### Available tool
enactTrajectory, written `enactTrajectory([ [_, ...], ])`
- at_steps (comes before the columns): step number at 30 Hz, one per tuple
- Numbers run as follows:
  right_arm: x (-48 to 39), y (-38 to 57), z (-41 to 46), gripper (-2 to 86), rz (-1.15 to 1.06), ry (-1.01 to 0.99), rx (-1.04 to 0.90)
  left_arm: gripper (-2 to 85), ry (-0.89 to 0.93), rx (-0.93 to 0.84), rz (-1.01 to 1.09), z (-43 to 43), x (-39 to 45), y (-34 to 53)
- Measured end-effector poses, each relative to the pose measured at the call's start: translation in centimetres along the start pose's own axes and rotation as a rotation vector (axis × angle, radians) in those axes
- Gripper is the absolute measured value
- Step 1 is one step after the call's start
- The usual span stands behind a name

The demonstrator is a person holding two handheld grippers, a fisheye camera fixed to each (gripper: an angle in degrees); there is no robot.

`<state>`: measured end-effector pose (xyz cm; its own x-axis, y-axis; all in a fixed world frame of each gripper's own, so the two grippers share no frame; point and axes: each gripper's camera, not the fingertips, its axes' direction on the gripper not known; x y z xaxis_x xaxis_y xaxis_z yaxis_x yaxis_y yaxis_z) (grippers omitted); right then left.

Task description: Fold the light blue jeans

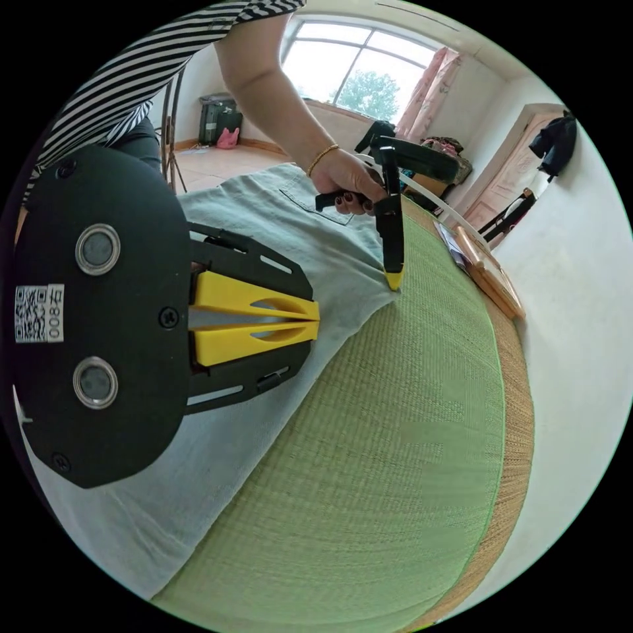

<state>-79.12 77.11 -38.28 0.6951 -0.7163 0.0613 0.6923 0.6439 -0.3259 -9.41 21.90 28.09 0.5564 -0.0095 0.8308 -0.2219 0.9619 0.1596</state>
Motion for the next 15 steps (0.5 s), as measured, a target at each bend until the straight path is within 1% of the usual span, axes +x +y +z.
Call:
enactTrajectory([
  [3,0.6,1.6,-1.7,0.1,0.037,0.033,0.015,1.7,-0.027,0.035,-0.007,-1.2,0.5,0.3],
  [5,1.0,2.9,-2.8,0.1,0.065,0.078,0.025,1.0,-0.1,0.092,0.02,-2.7,1.7,0.9],
  [7,1.5,3.5,-3.0,0.1,0.083,0.079,0.021,0.6,-0.127,0.101,0.041,-3.1,2.4,1.3],
  [10,1.8,3.6,-3.2,0.1,0.096,0.074,0.021,0.3,-0.106,-0.026,0.055,-1.6,2.3,1.3],
  [12,1.4,3.4,-3.7,0.1,0.096,0.096,-0.006,0.2,-0.081,-0.012,0.008,-2.1,2.0,1.7],
  [15,0.4,4.3,-5.8,0.1,0.082,0.142,0.008,0.2,-0.037,0.029,0.016,-4.1,2.8,2.8],
])
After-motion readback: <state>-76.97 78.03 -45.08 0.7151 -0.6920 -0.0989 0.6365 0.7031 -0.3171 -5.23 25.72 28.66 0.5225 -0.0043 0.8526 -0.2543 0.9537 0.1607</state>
